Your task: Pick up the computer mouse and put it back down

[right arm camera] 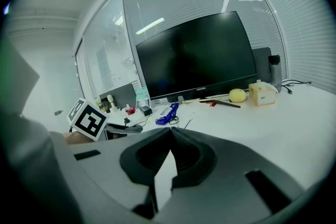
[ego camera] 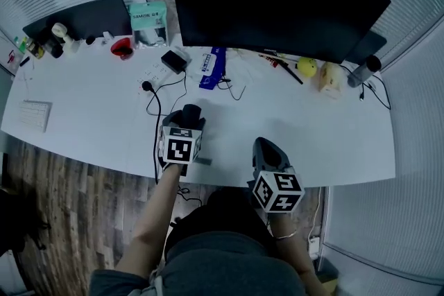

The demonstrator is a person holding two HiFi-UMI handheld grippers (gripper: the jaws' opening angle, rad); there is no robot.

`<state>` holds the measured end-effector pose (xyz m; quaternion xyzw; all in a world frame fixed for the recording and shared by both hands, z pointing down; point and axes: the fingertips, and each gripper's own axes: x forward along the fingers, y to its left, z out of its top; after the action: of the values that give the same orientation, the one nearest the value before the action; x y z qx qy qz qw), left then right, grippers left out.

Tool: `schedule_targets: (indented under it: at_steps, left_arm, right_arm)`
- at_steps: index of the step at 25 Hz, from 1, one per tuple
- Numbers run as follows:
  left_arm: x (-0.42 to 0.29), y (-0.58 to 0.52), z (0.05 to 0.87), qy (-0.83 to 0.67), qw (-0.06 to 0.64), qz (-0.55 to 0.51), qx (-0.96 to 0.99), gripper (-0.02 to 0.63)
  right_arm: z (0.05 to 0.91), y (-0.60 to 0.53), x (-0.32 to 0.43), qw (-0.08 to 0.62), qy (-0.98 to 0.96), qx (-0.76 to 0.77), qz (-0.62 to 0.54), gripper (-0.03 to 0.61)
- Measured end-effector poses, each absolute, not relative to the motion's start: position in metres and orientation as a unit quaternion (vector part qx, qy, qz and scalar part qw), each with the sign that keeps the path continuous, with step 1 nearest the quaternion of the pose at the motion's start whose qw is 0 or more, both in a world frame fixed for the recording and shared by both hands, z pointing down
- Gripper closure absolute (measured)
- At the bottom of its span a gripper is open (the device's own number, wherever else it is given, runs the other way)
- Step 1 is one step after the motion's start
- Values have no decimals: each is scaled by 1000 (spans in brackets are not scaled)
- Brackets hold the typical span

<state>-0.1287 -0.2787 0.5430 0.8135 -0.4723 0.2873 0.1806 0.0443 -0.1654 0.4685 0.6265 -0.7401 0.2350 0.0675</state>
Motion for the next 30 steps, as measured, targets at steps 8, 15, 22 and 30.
schedule_targets:
  at_steps: [8, 15, 22, 30]
  left_arm:
    - [-94, -261, 523, -423, 152, 283, 847, 305]
    - [-52, -245, 517, -374, 134, 284, 873, 305]
    - [-3, -230, 519, -315, 122, 296, 894, 305]
    - [49, -217, 530, -264, 111, 312, 906, 305]
  right_arm:
    - [465, -141, 57, 53, -713, 659, 234, 574]
    - [463, -113, 77, 45, -680, 692, 239, 574]
    - [466, -90, 100, 40, -643, 724, 245, 574]
    - [475, -66, 133, 34, -609, 749, 259, 574]
